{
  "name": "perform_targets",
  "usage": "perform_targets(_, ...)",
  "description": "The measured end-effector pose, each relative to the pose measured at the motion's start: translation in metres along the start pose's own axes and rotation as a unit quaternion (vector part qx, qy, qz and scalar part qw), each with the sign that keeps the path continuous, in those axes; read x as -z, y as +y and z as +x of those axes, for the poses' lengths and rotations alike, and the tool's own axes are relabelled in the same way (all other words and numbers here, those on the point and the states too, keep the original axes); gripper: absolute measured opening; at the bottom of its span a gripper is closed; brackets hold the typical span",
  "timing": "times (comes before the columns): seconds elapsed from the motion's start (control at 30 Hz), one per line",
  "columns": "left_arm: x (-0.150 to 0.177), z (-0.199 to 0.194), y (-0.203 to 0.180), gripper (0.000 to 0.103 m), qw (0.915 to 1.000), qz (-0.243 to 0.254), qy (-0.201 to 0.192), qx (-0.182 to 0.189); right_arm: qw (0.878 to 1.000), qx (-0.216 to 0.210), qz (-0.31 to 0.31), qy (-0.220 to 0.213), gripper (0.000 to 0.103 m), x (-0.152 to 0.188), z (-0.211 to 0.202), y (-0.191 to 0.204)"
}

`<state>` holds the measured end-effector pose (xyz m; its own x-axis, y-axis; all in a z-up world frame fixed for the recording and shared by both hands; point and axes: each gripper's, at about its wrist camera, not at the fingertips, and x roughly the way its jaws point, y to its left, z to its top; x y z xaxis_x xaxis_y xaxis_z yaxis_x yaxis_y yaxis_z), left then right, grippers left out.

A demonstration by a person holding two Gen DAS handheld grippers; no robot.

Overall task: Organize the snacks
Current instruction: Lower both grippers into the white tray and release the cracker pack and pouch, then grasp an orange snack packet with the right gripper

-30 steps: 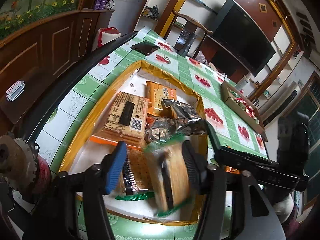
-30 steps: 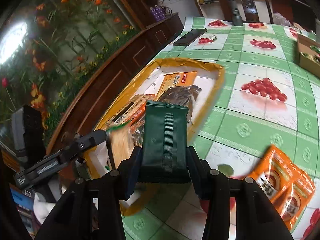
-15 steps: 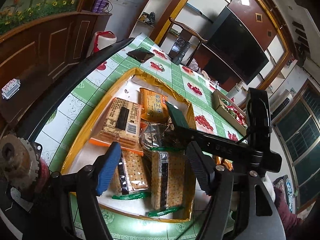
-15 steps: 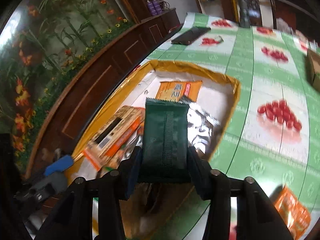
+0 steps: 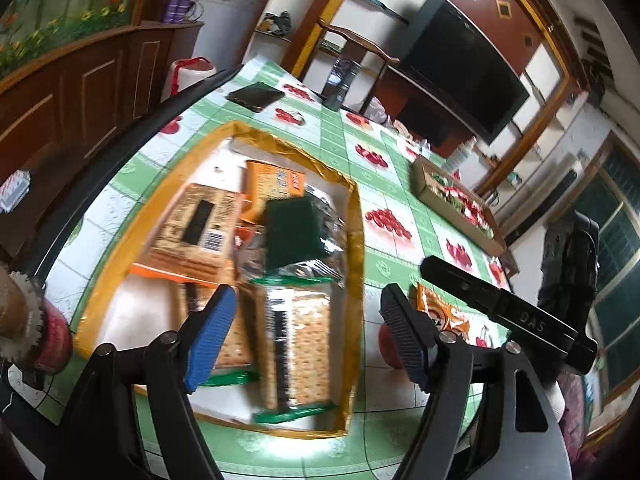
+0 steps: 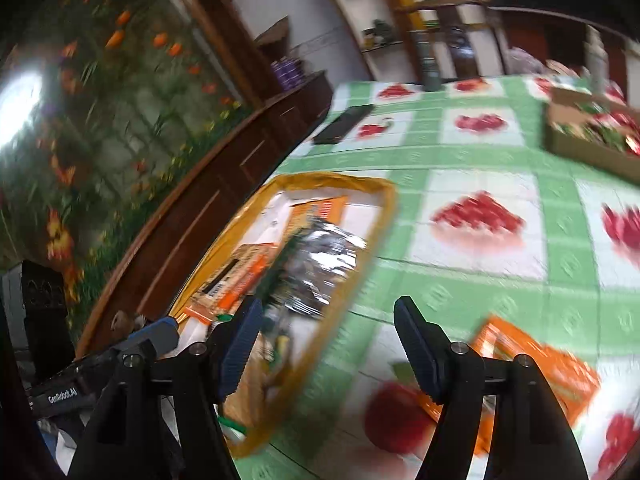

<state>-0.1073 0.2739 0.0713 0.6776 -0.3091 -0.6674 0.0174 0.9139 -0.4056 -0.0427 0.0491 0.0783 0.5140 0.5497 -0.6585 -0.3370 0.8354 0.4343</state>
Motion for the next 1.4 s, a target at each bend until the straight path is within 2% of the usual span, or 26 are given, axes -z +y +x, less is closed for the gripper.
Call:
perform_targets(0.03, 0.001, 0.003, -0.007, 0.082, 0.9999, 0.008, 0.004, -0.007, 1.0, 0.004, 0.014, -0.006, 0.07, 0.004, -0.006, -0.01)
perform_targets(0.17, 0.008, 0.016, -0.033, 0.082, 0.9986, 0.04, 0.025, -0.025, 0.998, 0.017, 0.055, -0.022, 0.072, 0.017, -0.023, -0.042)
perform_targets(0.3, 0.016, 0.022, -0.062, 0.082, 0.9944, 0.087, 0.03, -0.052, 0.996, 0.025, 0.072, -0.039, 0.072, 0.024, -0.039, -0.062)
perform_targets(0.63, 0.025, 0.04, -0.101, 0.082, 0.986, 0.131, 0.055, -0.087, 0.993, 0.022, 0.096, -0.064, 0.074, 0.037, -0.068, -0.096)
perform_targets(1.2, 0.037, 0.059, -0.136, 0.082, 0.9795, 0.161, 0.077, -0.093, 0.981, 0.046, 0.166, -0.094, 0.075, 0.05, -0.102, -0.163)
perform_targets(1.4, 0.038, 0.06, -0.138, 0.082, 0.9798, 0.16, 0.08, -0.09, 0.982, 0.051, 0.164, -0.076, 0.075, 0.054, -0.1, -0.167)
